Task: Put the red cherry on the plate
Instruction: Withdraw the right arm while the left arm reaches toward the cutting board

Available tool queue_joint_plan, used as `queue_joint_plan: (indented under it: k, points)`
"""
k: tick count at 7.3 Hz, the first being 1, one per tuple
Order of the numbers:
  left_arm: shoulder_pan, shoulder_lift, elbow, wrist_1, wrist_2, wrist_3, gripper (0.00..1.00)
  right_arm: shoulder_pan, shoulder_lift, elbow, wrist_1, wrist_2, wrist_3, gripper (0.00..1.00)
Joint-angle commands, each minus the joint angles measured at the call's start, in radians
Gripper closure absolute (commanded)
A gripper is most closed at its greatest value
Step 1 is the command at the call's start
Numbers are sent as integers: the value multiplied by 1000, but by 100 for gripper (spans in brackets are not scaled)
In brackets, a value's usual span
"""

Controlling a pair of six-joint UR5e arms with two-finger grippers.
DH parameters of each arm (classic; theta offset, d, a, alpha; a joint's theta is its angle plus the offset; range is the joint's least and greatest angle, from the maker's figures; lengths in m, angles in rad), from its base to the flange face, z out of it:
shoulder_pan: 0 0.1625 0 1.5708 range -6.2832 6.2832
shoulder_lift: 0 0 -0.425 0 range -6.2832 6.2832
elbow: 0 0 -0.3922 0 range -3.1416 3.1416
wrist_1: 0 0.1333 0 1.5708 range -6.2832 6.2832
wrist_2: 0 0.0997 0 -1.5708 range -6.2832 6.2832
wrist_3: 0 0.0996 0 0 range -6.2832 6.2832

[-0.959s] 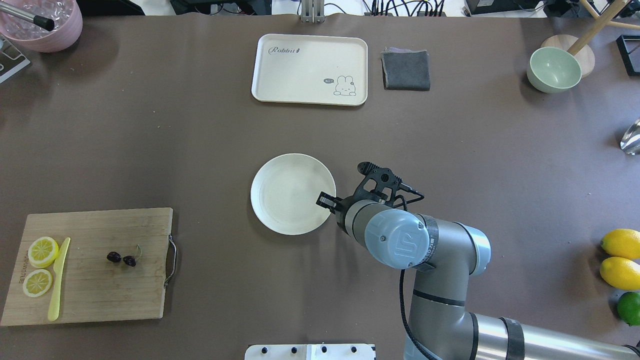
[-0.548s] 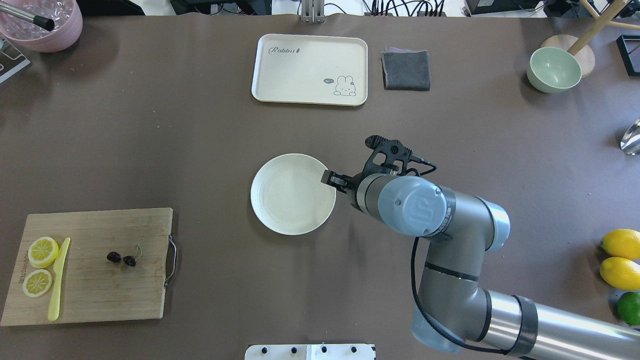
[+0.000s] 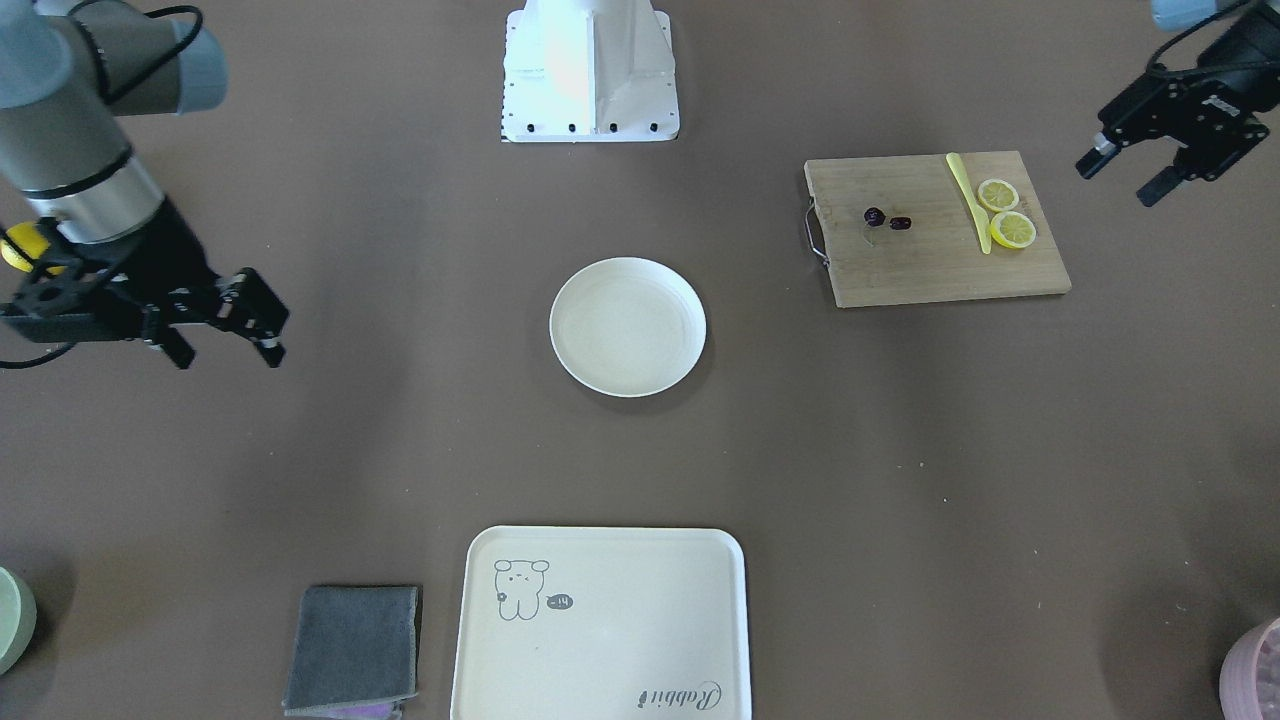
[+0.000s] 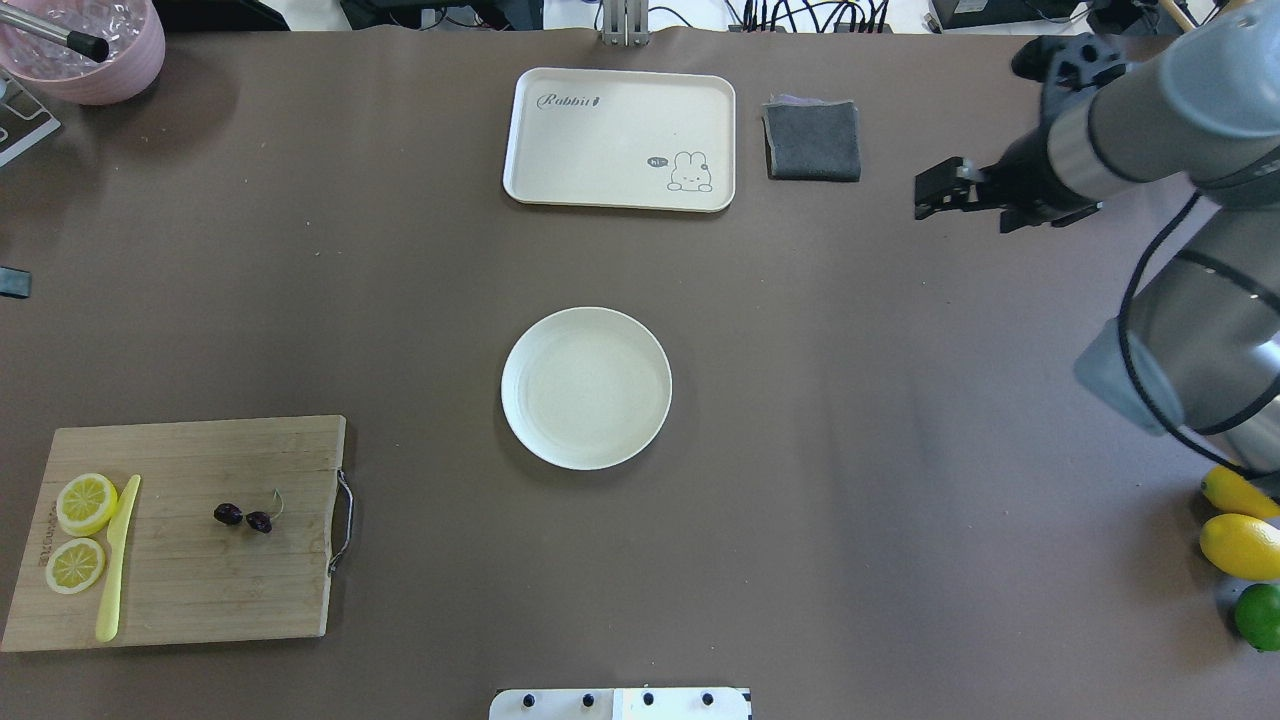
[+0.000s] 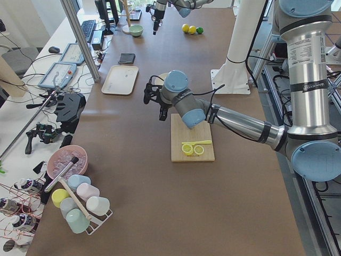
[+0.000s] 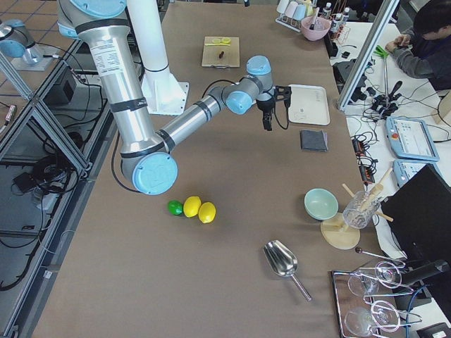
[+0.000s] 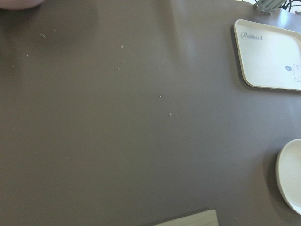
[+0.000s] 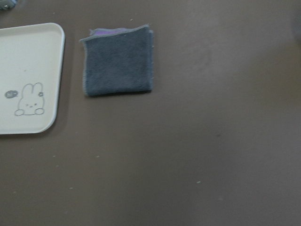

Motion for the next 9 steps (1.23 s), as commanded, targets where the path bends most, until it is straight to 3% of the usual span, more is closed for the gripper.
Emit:
queue_joint_plan:
  k: [1, 3, 4, 7, 9]
  points:
    - [269, 20, -49, -1, 241, -105, 6, 224, -124, -17, -5, 143, -308, 0]
    - [525, 23, -43, 7, 486, -201, 6, 370, -221, -37, -3, 224, -530, 0]
    - [601, 36, -27, 10, 550, -201, 6, 383, -243, -37, -3, 225, -561, 0]
    - [716, 56, 34, 10, 683, -198, 11, 386, -254, -37, 1, 225, -561, 0]
    - [750, 50, 49, 10, 702, -200, 11, 386, -255, -39, 0, 223, -561, 0]
